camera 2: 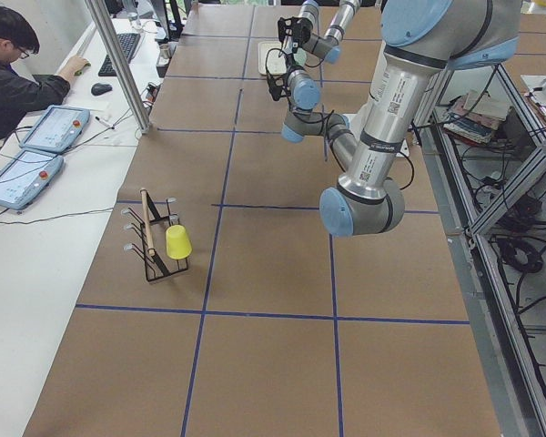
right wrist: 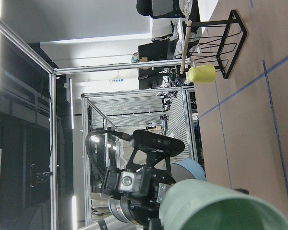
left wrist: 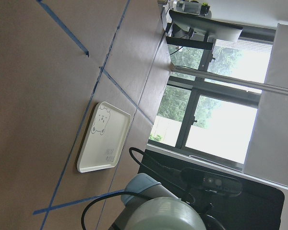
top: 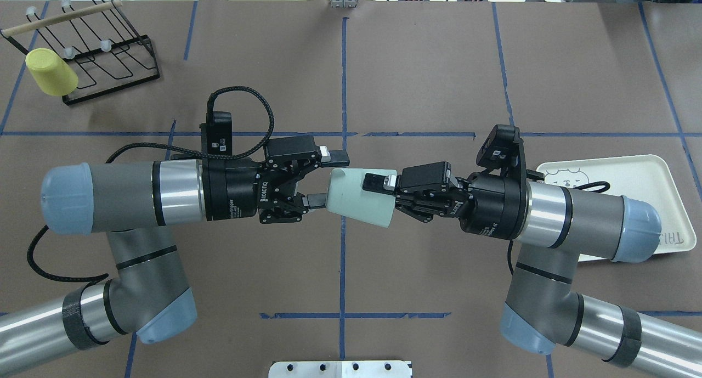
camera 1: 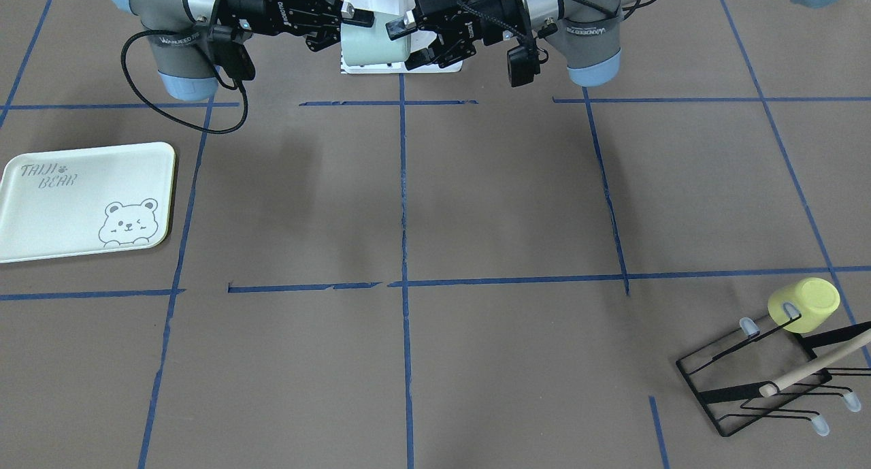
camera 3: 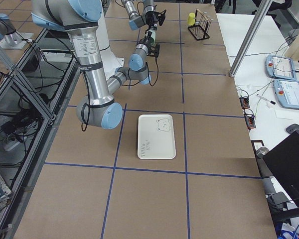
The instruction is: Left arm grabs green cup and hands to right arm on tray
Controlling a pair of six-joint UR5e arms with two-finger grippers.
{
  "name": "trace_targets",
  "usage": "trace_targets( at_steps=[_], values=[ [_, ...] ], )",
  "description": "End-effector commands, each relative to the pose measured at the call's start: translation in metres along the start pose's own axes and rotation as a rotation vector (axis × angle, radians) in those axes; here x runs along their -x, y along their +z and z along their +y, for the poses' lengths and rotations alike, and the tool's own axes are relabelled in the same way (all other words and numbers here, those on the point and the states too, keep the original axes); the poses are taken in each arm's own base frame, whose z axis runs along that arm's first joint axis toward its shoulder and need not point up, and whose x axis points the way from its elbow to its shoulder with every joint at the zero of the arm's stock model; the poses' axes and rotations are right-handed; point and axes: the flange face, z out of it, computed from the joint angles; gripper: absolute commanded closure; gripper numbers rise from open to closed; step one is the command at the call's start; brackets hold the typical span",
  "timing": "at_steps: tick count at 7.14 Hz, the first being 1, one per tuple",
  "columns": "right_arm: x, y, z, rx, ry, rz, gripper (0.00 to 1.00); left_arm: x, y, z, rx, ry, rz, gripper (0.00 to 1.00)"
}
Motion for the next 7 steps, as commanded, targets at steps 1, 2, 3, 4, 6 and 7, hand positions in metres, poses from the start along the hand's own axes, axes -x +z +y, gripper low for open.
trace_targets(
  at_steps=[1,2,3,4,6,7],
  values=[
    [-0.002,-0.002,0.002,0.004,0.003,0.004,1.00,-0.002,-0.005,-0.034,-0.068,0.011,-0.014,0.00],
    [-0.003,-0.002,0.000,-0.002,0.007,0.018,1.00,0.000,-0.009,-0.068,-0.132,0.020,-0.035,0.00],
    [-0.008,-0.001,-0.005,-0.023,0.007,0.061,1.00,0.008,-0.014,-0.103,-0.210,0.029,-0.089,0.00],
    [-0.007,0.004,-0.022,-0.065,-0.002,0.156,1.00,0.016,-0.018,-0.136,-0.297,0.023,-0.183,0.00],
    [-0.002,0.002,-0.069,-0.097,-0.019,0.399,0.99,0.032,-0.015,-0.168,-0.370,0.154,-0.430,0.00],
    [-0.004,0.001,-0.092,-0.106,-0.044,0.552,0.99,0.025,-0.031,-0.192,-0.351,0.169,-0.571,0.00]
  ],
)
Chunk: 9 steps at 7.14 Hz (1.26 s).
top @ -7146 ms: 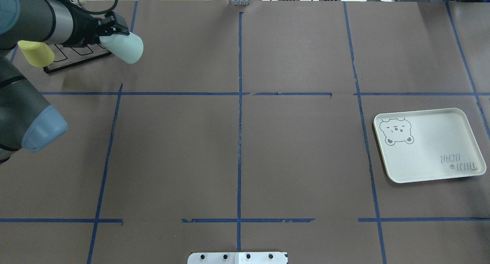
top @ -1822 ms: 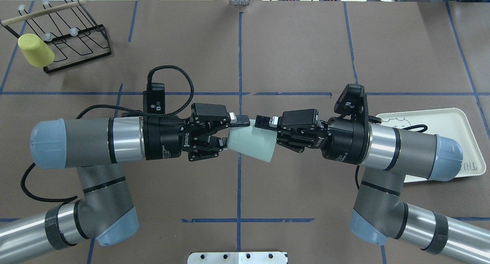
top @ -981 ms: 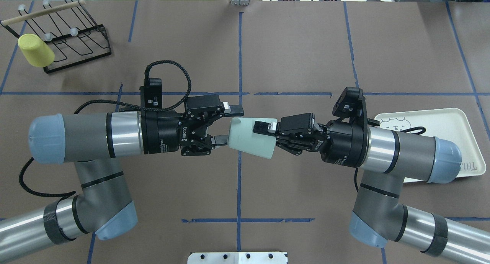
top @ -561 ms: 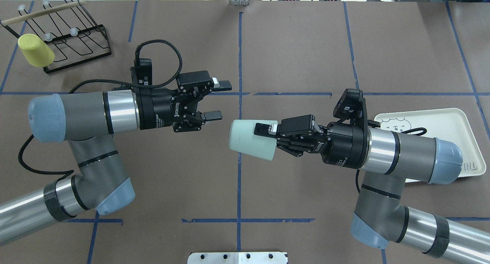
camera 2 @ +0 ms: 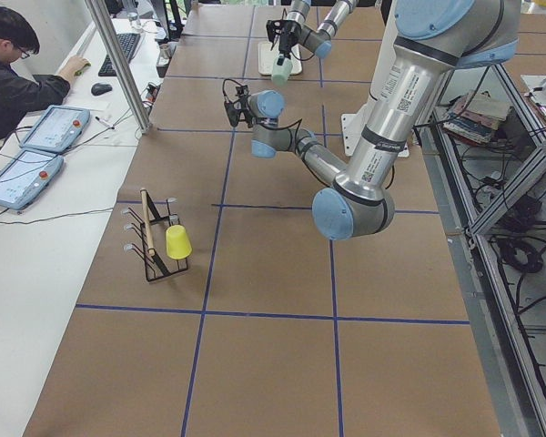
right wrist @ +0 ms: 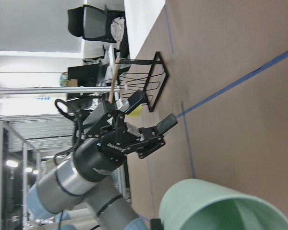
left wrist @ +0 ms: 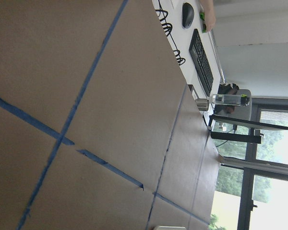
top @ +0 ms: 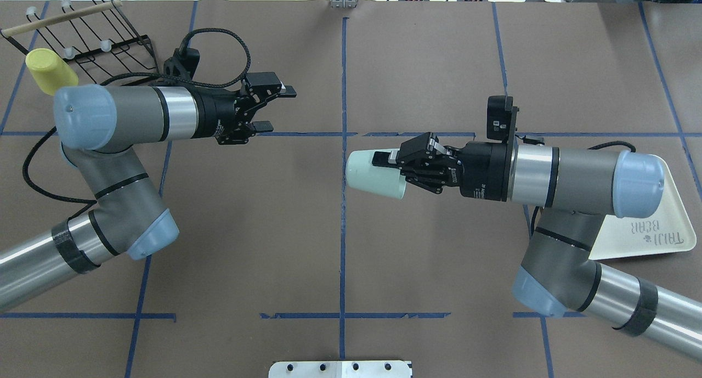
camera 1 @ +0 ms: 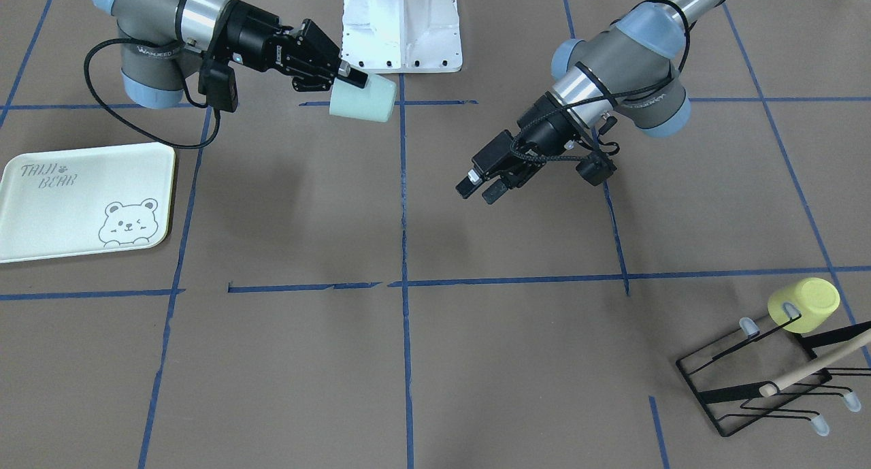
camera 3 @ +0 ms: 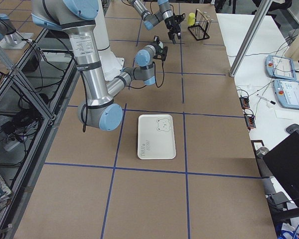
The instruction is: Left arm grabs green cup and hands to right arm on tray
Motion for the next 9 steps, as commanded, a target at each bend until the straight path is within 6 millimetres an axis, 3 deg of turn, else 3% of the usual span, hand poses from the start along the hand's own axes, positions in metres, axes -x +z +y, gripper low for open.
trace_targets(
  at_steps=[1,2,3,5,6,7,9],
  values=[
    [0.001,0.004,-0.050,-0.009,-0.057,0.309,1.00,0.010,-0.024,-0.070,0.026,0.112,-0.264,0.00],
    [0.013,0.002,-0.077,-0.010,-0.061,0.454,1.00,0.009,-0.048,-0.105,0.016,0.183,-0.350,0.00],
    [0.028,-0.007,-0.099,0.004,-0.053,0.588,1.00,0.017,-0.070,-0.119,0.040,0.305,-0.460,0.00],
    [0.043,-0.046,-0.117,0.041,-0.150,0.829,1.00,0.007,-0.126,-0.130,0.138,0.536,-0.701,0.00],
    [0.051,-0.075,-0.126,0.099,-0.244,0.934,1.00,0.027,-0.160,-0.144,0.220,0.668,-0.782,0.00],
    [0.046,-0.108,-0.136,0.146,-0.309,1.008,1.00,0.056,-0.202,-0.180,0.250,0.736,-0.835,0.00],
    [-0.004,-0.202,-0.157,0.201,-0.415,1.082,1.00,0.129,-0.283,-0.226,0.339,0.761,-0.824,0.00]
  ],
)
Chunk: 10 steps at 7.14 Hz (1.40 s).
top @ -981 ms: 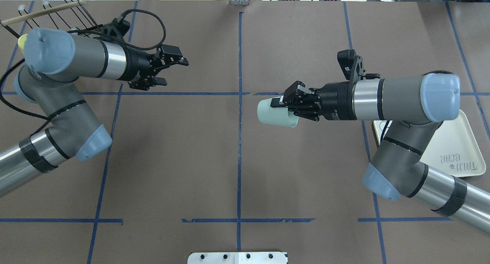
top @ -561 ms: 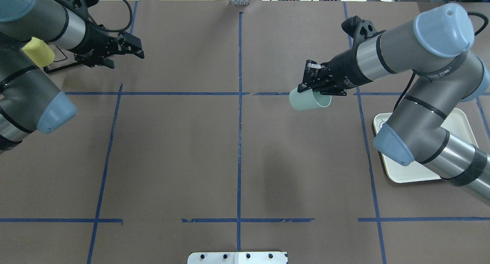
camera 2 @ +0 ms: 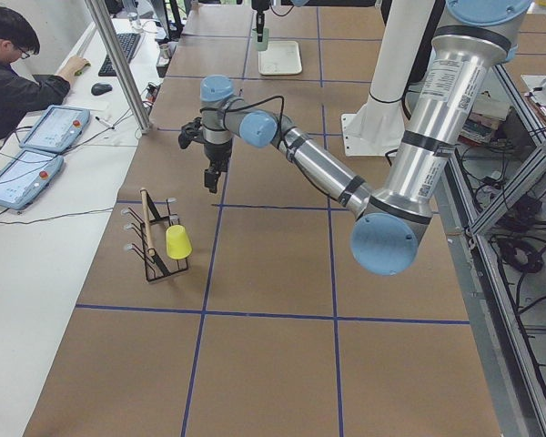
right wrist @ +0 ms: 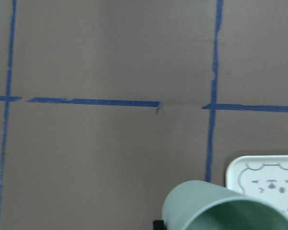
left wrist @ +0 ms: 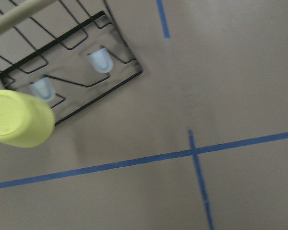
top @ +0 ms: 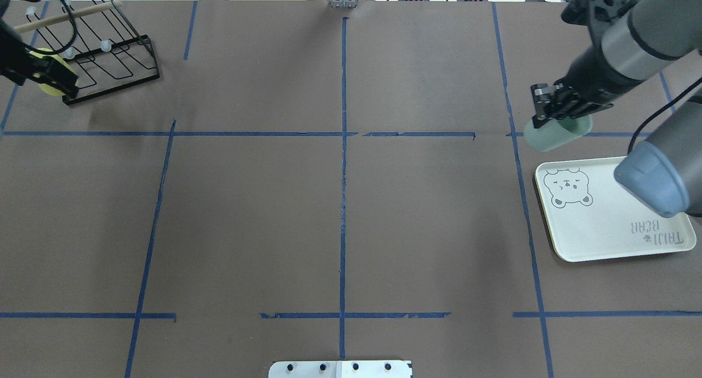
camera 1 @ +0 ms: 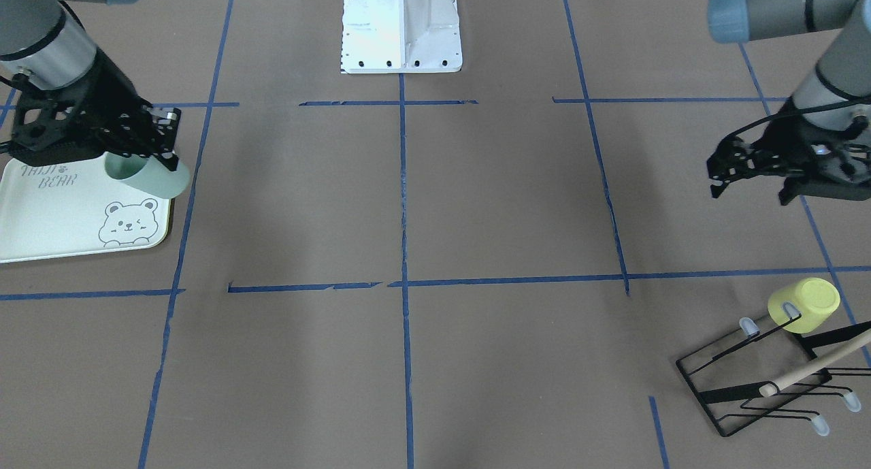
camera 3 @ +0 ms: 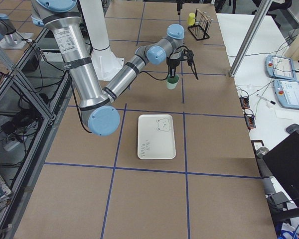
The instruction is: Left arm grabs green cup and hands to right arm on tray
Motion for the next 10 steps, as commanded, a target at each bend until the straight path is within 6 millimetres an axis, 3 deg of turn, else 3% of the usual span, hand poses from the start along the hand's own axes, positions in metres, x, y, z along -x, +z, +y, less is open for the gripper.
trace_targets(
  at_steps=[1,2,3,5,6,7,8,9,10],
  values=[
    [-0.102,-0.003,0.020,0.031,-0.093,0.083,1.00,0.130,0.014,0.070,0.078,0.055,0.027,0.00],
    [-0.135,-0.002,0.030,0.051,-0.102,0.097,0.99,0.171,0.006,0.092,0.073,0.024,0.023,0.00],
    [-0.157,0.001,0.044,0.070,-0.106,0.100,0.98,0.199,0.006,0.121,0.083,-0.044,0.034,0.00],
    [-0.192,0.016,0.074,0.031,-0.126,0.074,0.98,0.235,0.013,0.183,0.116,-0.087,0.035,0.00],
    [-0.194,0.017,0.078,0.023,-0.051,0.075,0.98,0.247,0.019,0.205,0.129,-0.122,0.036,0.00],
    [-0.191,0.021,0.080,0.018,-0.004,0.071,0.98,0.247,0.019,0.205,0.128,-0.127,0.035,0.00],
    [-0.202,0.042,0.088,0.008,-0.012,0.069,0.98,0.247,0.019,0.203,0.127,-0.130,0.036,0.00],
    [-0.198,0.066,0.086,-0.016,0.005,0.073,0.99,0.248,0.021,0.201,0.120,-0.121,0.036,0.00],
    [-0.182,0.096,0.089,-0.028,0.010,0.101,0.98,0.248,0.020,0.201,0.117,-0.118,0.035,0.00]
  ],
)
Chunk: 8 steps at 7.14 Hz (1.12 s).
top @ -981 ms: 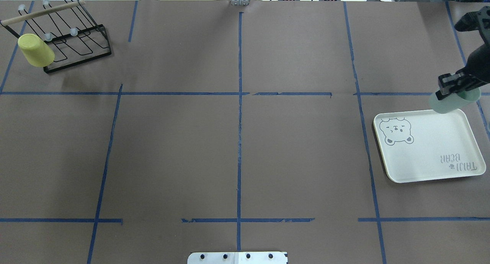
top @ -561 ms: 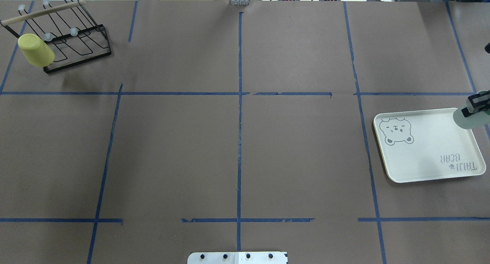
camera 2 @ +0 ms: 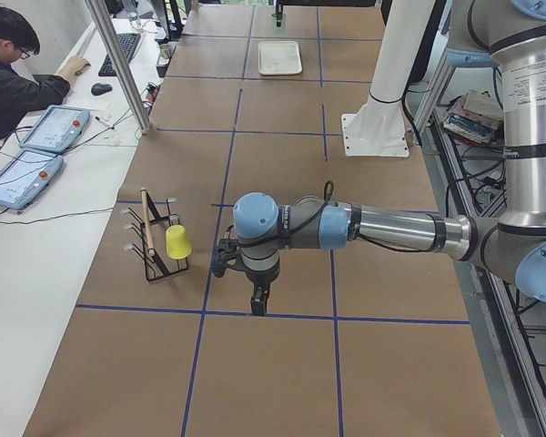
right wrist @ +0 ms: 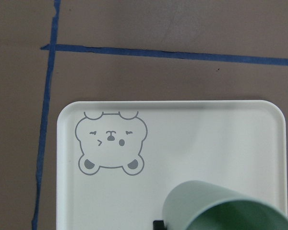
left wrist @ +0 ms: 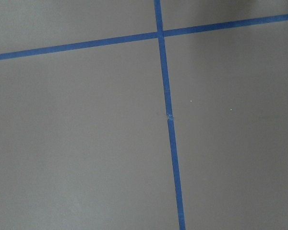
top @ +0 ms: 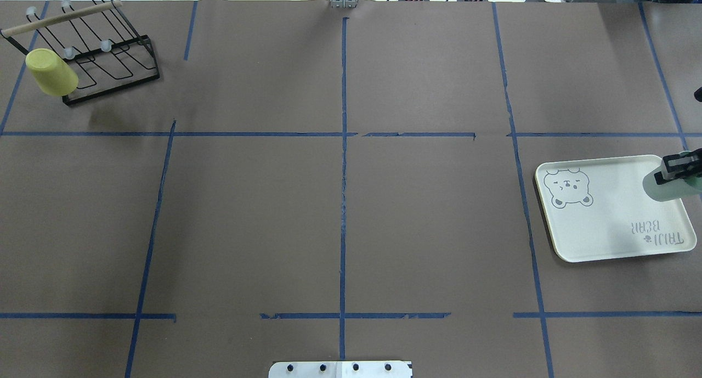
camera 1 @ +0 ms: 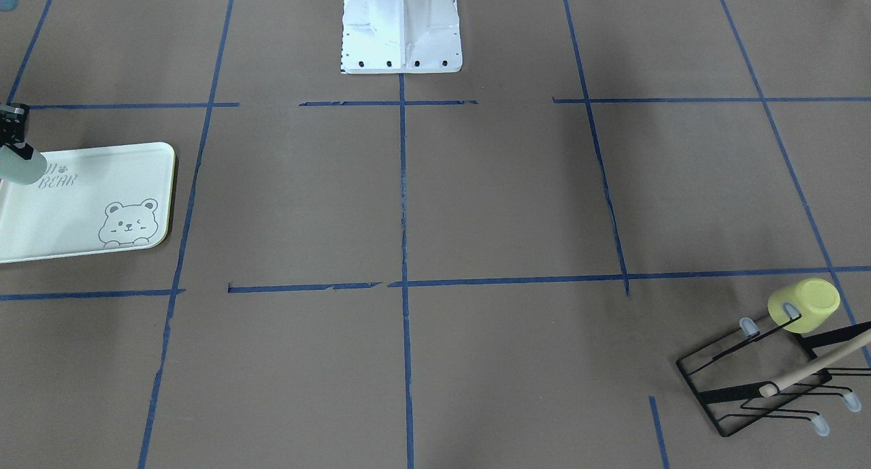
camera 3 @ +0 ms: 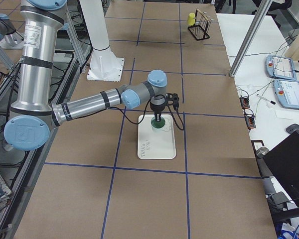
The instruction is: Left arm grabs green cup and hands to right arm on tray
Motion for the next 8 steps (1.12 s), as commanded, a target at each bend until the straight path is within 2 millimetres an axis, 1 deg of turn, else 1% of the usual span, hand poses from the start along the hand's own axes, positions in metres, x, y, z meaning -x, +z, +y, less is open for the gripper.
trace_targets(
  at_steps=[1,2,3,4,5,6,7,8],
  values=[
    [0.020,0.056,0.004,-0.003,0.000,0.051,0.97,0.001,0.000,-0.001,-0.006,0.003,-0.002,0.00],
    [0.023,0.072,0.001,0.017,-0.009,0.060,0.94,0.001,0.001,-0.002,-0.004,0.003,0.000,0.00],
    [0.023,0.087,0.004,0.044,-0.013,0.072,0.76,0.001,0.001,-0.002,-0.004,0.003,0.000,0.00],
    [0.025,0.095,0.000,0.049,-0.018,0.077,0.46,-0.001,-0.002,-0.003,-0.010,0.006,-0.001,0.00],
    [0.026,0.099,-0.004,0.039,-0.021,0.092,0.32,-0.002,-0.003,-0.003,-0.011,0.004,-0.001,0.00],
    [0.033,0.094,-0.008,0.028,-0.030,0.082,0.23,-0.002,-0.003,-0.003,-0.012,0.005,-0.001,0.00],
    [0.044,0.082,-0.010,0.011,-0.041,0.067,0.00,-0.003,-0.004,-0.004,-0.014,0.007,-0.001,0.00],
    [0.042,0.071,-0.011,0.002,-0.040,0.057,0.00,-0.004,-0.003,-0.004,-0.014,0.005,0.014,0.00]
  ],
)
